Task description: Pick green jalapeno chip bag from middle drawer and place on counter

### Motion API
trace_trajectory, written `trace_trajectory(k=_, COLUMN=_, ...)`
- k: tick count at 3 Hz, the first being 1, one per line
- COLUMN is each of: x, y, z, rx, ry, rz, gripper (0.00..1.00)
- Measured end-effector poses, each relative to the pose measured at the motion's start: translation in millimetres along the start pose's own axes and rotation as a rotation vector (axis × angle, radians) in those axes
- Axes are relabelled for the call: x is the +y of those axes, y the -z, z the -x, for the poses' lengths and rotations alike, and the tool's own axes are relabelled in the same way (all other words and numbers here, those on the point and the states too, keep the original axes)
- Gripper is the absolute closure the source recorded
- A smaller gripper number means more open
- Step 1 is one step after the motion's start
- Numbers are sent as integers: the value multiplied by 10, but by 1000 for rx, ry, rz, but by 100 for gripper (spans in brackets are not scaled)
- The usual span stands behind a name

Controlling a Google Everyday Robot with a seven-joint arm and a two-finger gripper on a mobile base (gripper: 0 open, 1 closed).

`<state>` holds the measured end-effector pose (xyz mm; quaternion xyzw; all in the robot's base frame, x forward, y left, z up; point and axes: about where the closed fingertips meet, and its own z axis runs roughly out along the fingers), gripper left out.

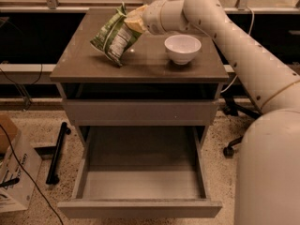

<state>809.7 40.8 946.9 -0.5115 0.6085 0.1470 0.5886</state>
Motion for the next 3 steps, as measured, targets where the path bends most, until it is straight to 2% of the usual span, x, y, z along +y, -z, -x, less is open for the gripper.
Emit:
trace_trajectory(k=2, x=29, y=-60, z=-9, rx=5, ry=1, rz=7, gripper=4)
trace_trajectory(k=3, x=39, y=-72, z=-9, rx=4, ry=1, rz=9, gripper=0)
